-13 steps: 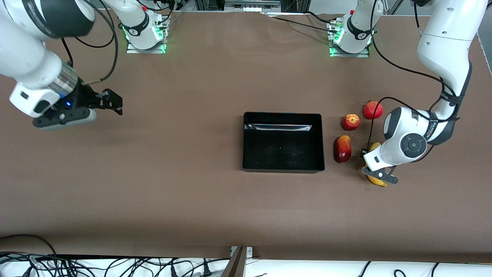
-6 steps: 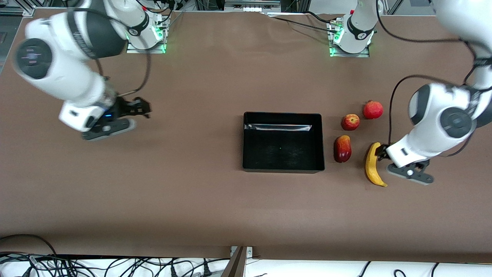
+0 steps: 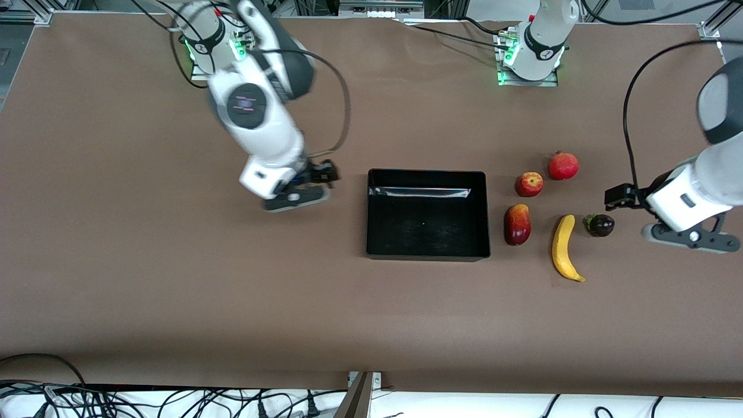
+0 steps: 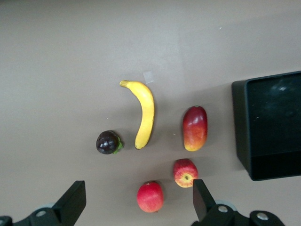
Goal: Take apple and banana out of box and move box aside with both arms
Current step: 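Raise the left gripper away while the right gripper reaches the tray rim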
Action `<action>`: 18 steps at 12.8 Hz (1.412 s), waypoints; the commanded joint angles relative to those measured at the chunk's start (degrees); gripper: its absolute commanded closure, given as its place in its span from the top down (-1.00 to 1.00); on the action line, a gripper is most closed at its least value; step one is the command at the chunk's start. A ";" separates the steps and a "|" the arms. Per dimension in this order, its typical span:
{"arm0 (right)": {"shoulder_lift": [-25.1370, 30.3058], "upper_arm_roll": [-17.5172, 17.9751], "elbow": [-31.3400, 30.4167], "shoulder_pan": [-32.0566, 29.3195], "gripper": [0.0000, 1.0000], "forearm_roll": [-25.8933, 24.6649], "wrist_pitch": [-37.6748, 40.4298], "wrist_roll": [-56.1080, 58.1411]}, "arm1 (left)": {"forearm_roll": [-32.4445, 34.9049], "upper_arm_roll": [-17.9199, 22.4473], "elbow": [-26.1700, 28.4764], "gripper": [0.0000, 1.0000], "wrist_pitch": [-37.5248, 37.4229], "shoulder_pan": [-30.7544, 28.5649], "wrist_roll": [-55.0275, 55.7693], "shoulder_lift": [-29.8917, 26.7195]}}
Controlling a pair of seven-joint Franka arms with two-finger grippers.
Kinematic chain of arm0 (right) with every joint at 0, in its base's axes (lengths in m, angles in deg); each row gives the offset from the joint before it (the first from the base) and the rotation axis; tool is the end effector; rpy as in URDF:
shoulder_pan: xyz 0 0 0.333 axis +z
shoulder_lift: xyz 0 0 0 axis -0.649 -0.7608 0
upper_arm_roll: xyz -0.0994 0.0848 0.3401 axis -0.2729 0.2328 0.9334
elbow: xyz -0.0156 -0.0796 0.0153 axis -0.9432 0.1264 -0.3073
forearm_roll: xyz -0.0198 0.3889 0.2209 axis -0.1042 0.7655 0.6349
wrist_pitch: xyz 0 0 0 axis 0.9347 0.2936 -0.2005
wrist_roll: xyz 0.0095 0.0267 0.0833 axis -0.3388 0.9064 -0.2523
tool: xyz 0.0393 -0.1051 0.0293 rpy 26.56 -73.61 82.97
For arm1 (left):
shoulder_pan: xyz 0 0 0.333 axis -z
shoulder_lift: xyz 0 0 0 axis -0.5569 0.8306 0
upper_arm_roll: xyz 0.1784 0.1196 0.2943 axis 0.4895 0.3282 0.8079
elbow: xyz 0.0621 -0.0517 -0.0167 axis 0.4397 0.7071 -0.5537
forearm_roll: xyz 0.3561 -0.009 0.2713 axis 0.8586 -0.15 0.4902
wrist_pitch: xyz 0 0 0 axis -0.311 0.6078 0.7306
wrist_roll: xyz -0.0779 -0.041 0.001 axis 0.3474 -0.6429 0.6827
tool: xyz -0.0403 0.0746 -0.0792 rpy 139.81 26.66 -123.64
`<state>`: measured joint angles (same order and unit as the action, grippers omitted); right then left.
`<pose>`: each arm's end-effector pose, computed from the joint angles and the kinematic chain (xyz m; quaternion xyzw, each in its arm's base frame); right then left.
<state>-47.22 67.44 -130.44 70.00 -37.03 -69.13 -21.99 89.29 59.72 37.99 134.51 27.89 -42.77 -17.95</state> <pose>0.6025 0.4553 0.3721 -0.9945 -0.0851 -0.0140 0.0596 0.7155 -0.0231 0.5691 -0.9964 0.0722 0.0387 0.0218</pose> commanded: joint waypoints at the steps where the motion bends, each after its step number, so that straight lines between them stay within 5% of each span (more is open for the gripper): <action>1: -5.42 -0.94 1.31 5.26 1.00 -0.57 -7.34 -9.02 | -4.37 8.92 13.26 1.00 3.29 7.60 1.54 -13.09; 4: -10.09 -1.55 1.40 9.30 1.00 -3.72 -12.81 -15.79 | -4.73 12.45 26.41 1.00 13.76 10.43 9.00 -22.02; 7: -13.87 -3.75 1.75 12.56 1.00 -6.46 -16.77 -20.12 | -4.73 12.45 24.07 1.00 9.05 9.20 8.58 -20.89; 9: -16.33 -4.45 3.68 13.70 0.45 -7.24 -16.87 -20.04 | -4.47 11.58 22.83 1.00 7.81 9.37 8.40 -20.97; 12: -16.87 -4.89 4.21 14.15 -0.94 -7.77 -16.96 -19.60 | -3.94 10.78 20.98 1.00 5.96 9.82 8.40 -20.36; 18: -13.11 -6.29 4.21 13.36 -1.00 -7.16 -11.28 -18.46 | -4.03 10.79 20.89 1.00 5.87 9.81 6.56 -20.36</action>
<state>-63.31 62.23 -126.77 83.24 -43.48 -84.91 -40.60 85.74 70.47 60.27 141.78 37.64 -34.91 -38.61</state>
